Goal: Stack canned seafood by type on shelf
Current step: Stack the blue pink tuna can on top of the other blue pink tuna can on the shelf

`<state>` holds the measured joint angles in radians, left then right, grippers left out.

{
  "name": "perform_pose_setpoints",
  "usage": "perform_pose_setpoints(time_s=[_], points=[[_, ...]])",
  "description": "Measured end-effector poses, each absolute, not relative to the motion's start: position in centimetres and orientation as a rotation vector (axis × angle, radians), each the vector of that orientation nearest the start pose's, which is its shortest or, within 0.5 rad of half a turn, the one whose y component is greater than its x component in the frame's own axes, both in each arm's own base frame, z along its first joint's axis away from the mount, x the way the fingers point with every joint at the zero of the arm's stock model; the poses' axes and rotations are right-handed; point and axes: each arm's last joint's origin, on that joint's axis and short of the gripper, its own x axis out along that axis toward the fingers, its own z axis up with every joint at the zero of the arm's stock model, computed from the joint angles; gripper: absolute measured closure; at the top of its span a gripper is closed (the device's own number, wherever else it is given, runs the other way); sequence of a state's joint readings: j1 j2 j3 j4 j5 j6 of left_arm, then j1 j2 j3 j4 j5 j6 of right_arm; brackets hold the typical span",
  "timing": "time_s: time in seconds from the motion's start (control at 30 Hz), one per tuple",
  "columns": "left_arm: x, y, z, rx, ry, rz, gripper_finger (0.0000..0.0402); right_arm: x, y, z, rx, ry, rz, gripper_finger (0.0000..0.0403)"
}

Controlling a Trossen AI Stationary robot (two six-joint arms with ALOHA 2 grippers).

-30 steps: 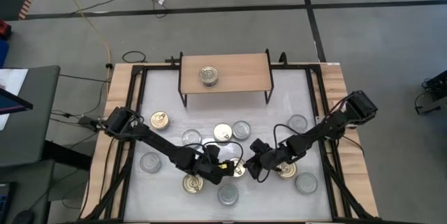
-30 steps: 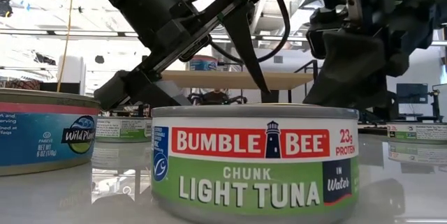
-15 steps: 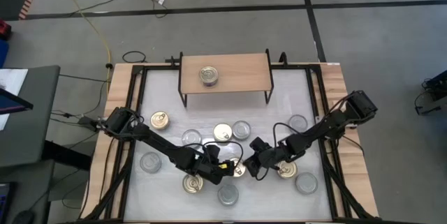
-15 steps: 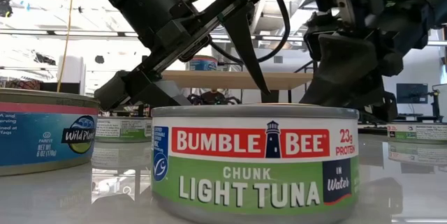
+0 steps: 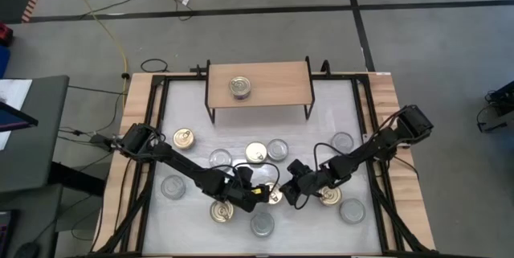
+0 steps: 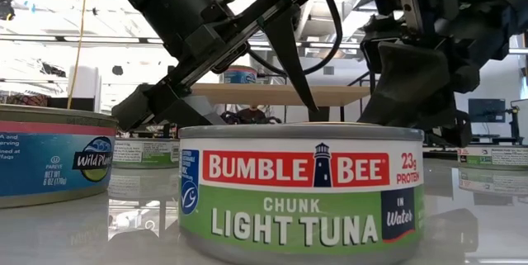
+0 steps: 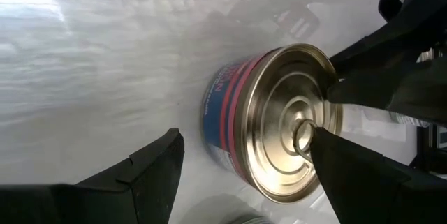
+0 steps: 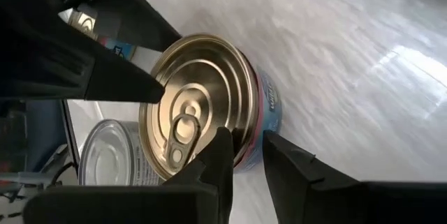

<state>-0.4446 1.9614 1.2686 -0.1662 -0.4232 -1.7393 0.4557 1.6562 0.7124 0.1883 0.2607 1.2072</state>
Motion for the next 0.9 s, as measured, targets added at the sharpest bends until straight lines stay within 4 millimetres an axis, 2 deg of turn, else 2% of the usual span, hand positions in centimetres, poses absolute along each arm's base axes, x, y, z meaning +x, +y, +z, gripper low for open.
perform_pose_setpoints(time_s=[0.53, 0.9], points=[[37.5, -16.5, 16.7, -1.291, 0.545, 0.623, 0.0107, 27.7, 12.7, 13.8, 0.859, 0.713, -0.248, 0.0301], [38.3, -15.3, 16.9, -1.311, 0.503, 0.619, 0.0107, 27.9, 12.2, 13.7, 0.841, 0.711, -0.255, 0.0301]])
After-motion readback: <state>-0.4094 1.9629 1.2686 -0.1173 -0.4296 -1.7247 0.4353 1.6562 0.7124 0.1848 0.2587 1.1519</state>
